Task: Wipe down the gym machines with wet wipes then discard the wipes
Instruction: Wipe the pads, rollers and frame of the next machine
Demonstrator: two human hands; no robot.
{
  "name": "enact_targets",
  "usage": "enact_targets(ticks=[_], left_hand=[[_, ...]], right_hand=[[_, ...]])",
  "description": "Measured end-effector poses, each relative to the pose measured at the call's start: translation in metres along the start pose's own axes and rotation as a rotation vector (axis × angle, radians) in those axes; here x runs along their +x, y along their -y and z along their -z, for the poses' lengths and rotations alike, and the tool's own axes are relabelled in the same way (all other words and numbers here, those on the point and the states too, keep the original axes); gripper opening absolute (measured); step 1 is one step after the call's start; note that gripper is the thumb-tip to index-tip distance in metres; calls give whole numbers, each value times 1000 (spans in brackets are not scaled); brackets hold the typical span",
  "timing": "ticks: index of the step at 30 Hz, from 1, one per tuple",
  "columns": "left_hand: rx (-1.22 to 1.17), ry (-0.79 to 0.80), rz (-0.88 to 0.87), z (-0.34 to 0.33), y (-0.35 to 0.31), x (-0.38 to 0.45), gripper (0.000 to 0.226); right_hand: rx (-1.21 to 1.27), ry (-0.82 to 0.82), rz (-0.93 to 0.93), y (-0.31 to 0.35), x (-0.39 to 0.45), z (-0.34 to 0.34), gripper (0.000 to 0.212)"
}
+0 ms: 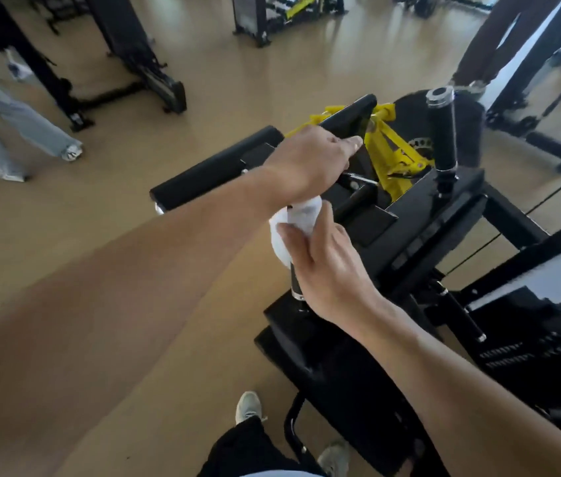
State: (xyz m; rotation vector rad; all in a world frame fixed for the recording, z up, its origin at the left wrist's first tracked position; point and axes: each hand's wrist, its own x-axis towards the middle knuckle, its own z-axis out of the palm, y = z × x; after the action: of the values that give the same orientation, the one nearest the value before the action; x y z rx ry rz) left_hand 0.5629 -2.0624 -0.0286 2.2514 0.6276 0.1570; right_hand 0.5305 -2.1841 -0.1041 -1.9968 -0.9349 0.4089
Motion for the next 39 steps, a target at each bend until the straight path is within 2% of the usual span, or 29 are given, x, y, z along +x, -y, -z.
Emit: enact_targets(ticks=[3, 5, 8, 10, 12, 13, 15, 22, 24, 28, 34, 36, 39], left_hand=[[-10, -80, 22, -1, 3, 1, 47], [8, -144, 14, -2, 3, 2, 47], [18, -222, -7, -2, 2, 3, 44], [-10, -228, -8, -2, 3, 2, 43], [-19, -230, -12, -3, 5, 3, 44], [-19, -231, -12, -3, 5, 3, 44], [-9, -238, -13, -4, 5, 5, 45], [21, -103, -21, -2, 7, 3, 46], [21, -71, -18, -1, 7, 1, 46], [30, -28, -9, 2, 5, -2, 42], [12, -1, -8, 4, 7, -1, 38], [0, -13, -9, 3, 8, 0, 37], [-27, -43, -17, 2, 9, 3, 37]], right_hand=[[-319, 35, 26, -19, -37, -15, 25], [-353, 48, 61, -21, -37, -14, 26], [-157, 80, 2, 3, -13, 5, 34], [140, 131, -86, 15, -7, 13, 45], [390, 90, -142, 9, -18, 5, 49], [416, 24, -153, 2, -29, -3, 45], [357, -77, -149, -8, -45, -14, 32], [131, -167, -75, 15, -6, -9, 16], [44, -178, -68, 10, -13, -16, 17], [-201, -108, -48, -2, -39, -26, 34], [-33, -148, -59, 15, -6, -12, 16], [-14, -172, -61, 11, -5, -15, 19], [-197, -172, -23, -2, -27, -30, 31]])
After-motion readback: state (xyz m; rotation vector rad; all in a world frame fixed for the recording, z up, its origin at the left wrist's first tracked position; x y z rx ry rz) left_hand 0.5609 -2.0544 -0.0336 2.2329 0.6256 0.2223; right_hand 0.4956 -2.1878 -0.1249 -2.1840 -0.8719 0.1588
